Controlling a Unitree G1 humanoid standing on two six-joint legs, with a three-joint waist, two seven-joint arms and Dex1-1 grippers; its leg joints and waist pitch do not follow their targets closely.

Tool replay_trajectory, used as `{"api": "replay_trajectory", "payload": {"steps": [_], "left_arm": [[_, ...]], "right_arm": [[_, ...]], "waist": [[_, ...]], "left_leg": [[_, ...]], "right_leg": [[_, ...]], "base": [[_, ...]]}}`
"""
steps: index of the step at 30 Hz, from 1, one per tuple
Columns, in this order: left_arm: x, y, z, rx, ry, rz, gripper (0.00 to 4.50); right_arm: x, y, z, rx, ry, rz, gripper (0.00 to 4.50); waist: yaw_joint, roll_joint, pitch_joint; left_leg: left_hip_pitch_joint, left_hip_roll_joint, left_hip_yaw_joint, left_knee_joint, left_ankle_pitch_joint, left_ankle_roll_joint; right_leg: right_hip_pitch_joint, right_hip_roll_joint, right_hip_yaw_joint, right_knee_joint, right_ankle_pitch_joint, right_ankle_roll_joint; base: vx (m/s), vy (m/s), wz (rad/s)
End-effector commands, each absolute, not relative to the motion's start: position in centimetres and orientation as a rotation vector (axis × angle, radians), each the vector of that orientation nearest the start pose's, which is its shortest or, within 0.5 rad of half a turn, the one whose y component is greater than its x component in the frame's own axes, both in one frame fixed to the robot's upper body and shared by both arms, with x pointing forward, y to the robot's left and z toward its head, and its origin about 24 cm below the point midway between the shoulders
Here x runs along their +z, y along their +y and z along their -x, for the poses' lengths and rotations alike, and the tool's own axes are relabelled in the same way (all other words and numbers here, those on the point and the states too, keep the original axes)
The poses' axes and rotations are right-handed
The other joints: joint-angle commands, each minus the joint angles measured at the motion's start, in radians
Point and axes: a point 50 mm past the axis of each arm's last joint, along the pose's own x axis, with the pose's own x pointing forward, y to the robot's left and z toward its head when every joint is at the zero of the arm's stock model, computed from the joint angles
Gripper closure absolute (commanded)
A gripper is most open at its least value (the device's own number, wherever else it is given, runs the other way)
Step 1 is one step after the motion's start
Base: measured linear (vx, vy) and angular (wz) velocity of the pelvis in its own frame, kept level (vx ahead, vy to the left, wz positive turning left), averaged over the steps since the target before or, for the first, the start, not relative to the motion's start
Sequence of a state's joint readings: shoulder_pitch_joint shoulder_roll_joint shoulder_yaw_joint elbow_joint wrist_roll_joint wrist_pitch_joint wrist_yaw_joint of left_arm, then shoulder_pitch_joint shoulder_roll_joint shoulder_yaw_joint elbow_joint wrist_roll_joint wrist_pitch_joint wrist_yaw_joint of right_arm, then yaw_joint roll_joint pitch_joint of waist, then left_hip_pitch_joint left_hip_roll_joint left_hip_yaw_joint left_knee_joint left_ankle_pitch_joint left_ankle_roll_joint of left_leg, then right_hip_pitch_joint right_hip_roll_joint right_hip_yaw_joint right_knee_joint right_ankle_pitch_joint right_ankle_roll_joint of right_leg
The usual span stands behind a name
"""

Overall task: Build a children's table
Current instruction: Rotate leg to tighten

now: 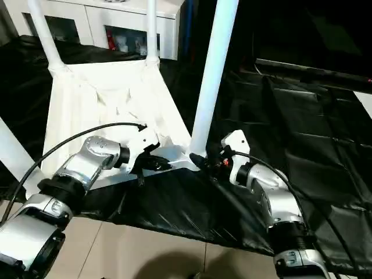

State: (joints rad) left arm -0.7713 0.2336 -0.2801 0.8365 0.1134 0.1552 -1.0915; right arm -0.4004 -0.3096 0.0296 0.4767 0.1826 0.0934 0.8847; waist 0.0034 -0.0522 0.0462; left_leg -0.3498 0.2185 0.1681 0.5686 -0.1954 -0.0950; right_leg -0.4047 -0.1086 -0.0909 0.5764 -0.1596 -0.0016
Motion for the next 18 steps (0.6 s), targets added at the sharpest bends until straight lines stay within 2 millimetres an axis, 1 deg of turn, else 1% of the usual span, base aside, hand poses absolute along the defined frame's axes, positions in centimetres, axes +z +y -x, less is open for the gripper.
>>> {"api": "replay_trajectory", "payload": {"steps": [1, 2, 3, 5, 6, 7, 9, 10, 11, 12, 13, 14, 15, 18], "left_arm": [[3.8, 10.7, -32.7, -1.392, 0.581, -0.440, 4.46], [4.0, 10.8, -32.3, -1.451, 0.566, -0.430, 4.46], [4.0, 10.8, -32.3, -1.451, 0.566, -0.430, 4.46], [4.1, 10.8, -32.0, -1.490, 0.558, -0.420, 4.46], [4.3, 10.9, -31.6, -1.536, 0.544, -0.402, 4.46], [4.4, 11.0, -31.4, -1.561, 0.537, -0.394, 4.46], [4.4, 11.1, -31.3, -1.572, 0.539, -0.393, 4.46], [4.4, 11.3, -31.2, -1.578, 0.544, -0.400, 4.46], [4.3, 11.7, -31.2, -1.575, 0.554, -0.422, 4.46], [4.2, 11.9, -31.2, -1.573, 0.555, -0.428, 4.46], [4.2, 12.1, -31.3, -1.568, 0.559, -0.431, 4.50], [4.2, 12.1, -31.3, -1.567, 0.560, -0.431, 4.50], [4.2, 12.3, -31.3, -1.564, 0.559, -0.434, 4.50], [4.2, 12.5, -31.3, -1.562, 0.560, -0.435, 4.50]], "right_arm": [[4.7, -15.9, -31.0, 0.968, 0.234, 0.112, 1.32], [4.9, -16.0, -31.2, 0.980, 0.241, 0.123, 1.32], [4.9, -16.0, -31.2, 0.980, 0.241, 0.123, 1.32], [4.9, -16.1, -31.3, 0.990, 0.248, 0.132, 1.32], [5.0, -16.3, -31.4, 1.016, 0.261, 0.147, 1.32], [5.1, -16.3, -31.4, 1.031, 0.269, 0.156, 1.32], [5.1, -16.4, -31.5, 1.044, 0.275, 0.167, 1.32], [5.1, -16.4, -31.5, 1.054, 0.278, 0.175, 1.32], [5.2, -16.4, -31.4, 1.093, 0.287, 0.163, 1.32], [5.3, -16.4, -31.3, 1.107, 0.291, 0.154, 1.32], [5.4, -16.3, -31.2, 1.130, 0.296, 0.150, 1.60], [5.4, -16.3, -31.2, 1.135, 0.297, 0.150, 1.60], [5.4, -16.3, -31.1, 1.153, 0.304, 0.149, 1.73], [5.3, -16.3, -31.0, 1.170, 0.313, 0.145, 2.06]], "waist": [[0.005, -0.001, -0.055], [0.004, 0.000, -0.055], [0.003, 0.001, -0.056], [0.007, 0.005, -0.058], [0.010, 0.000, -0.060], [0.015, 0.004, -0.063], [0.018, 0.003, -0.063], [0.026, 0.007, -0.064], [0.025, 0.001, -0.065], [0.026, -0.003, -0.066], [0.028, -0.003, -0.066], [0.029, -0.002, -0.066], [0.029, -0.003, -0.066], [0.032, -0.007, -0.063]], "left_leg": [[-0.011, 0.010, 0.007, -0.069, -0.262, 0.053], [-0.012, 0.010, 0.006, -0.069, -0.257, 0.054], [-0.010, 0.012, 0.008, -0.068, -0.248, 0.056], [-0.001, 0.015, 0.012, -0.065, -0.233, 0.055], [0.002, 0.017, 0.016, -0.062, -0.215, 0.060], [0.005, 0.019, 0.020, -0.059, -0.159, 0.075], [-0.001, 0.018, 0.019, -0.059, -0.130, 0.086], [0.004, 0.017, 0.021, -0.058, -0.122, 0.090], [0.001, 0.016, 0.021, -0.057, -0.116, 0.093], [0.000, 0.015, 0.021, -0.056, -0.115, 0.097], [0.001, 0.014, 0.022, -0.056, -0.114, 0.106], [0.001, 0.014, 0.023, -0.055, -0.114, 0.110], [0.001, 0.015, 0.023, -0.054, -0.115, 0.111], [0.000, 0.015, 0.024, -0.055, -0.136, 0.096]], "right_leg": [[0.048, -0.032, 0.038, -0.077, -0.370, -0.185], [0.049, -0.033, 0.038, -0.074, -0.362, -0.189], [0.047, -0.033, 0.040, -0.072, -0.343, -0.200], [0.043, -0.033, 0.042, -0.067, -0.299, -0.221], [0.043, -0.032, 0.042, -0.059, -0.247, -0.247], [0.044, -0.028, 0.044, -0.044, -0.142, -0.277], [0.051, -0.028, 0.043, -0.036, -0.101, -0.286], [0.050, -0.027, 0.044, -0.033, -0.075, -0.291], [0.052, -0.027, 0.044, -0.031, -0.060, -0.293], [0.055, -0.025, 0.043, -0.030, -0.056, -0.291], [0.056, -0.027, 0.044, -0.029, -0.055, -0.292], [0.056, -0.028, 0.045, -0.030, -0.058, -0.292], [0.056, -0.029, 0.045, -0.030, -0.061, -0.290], [0.056, -0.030, 0.045, -0.036, -0.127, -0.270]], "base": [[0.000, 0.000, 0.00], [0.000, 0.000, 0.00], [0.000, 0.000, 0.00], [0.000, 0.000, 0.00], [0.060, -0.013, 0.12], [0.000, 0.000, 0.00], [0.000, 0.000, 0.00], [0.000, 0.000, 0.00], [0.000, 0.000, 0.00], [0.000, 0.000, 0.00], [0.000, 0.000, 0.00], [0.000, 0.000, 0.00], [0.000, 0.000, 0.00], [0.000, 0.000, 0.00]]}}
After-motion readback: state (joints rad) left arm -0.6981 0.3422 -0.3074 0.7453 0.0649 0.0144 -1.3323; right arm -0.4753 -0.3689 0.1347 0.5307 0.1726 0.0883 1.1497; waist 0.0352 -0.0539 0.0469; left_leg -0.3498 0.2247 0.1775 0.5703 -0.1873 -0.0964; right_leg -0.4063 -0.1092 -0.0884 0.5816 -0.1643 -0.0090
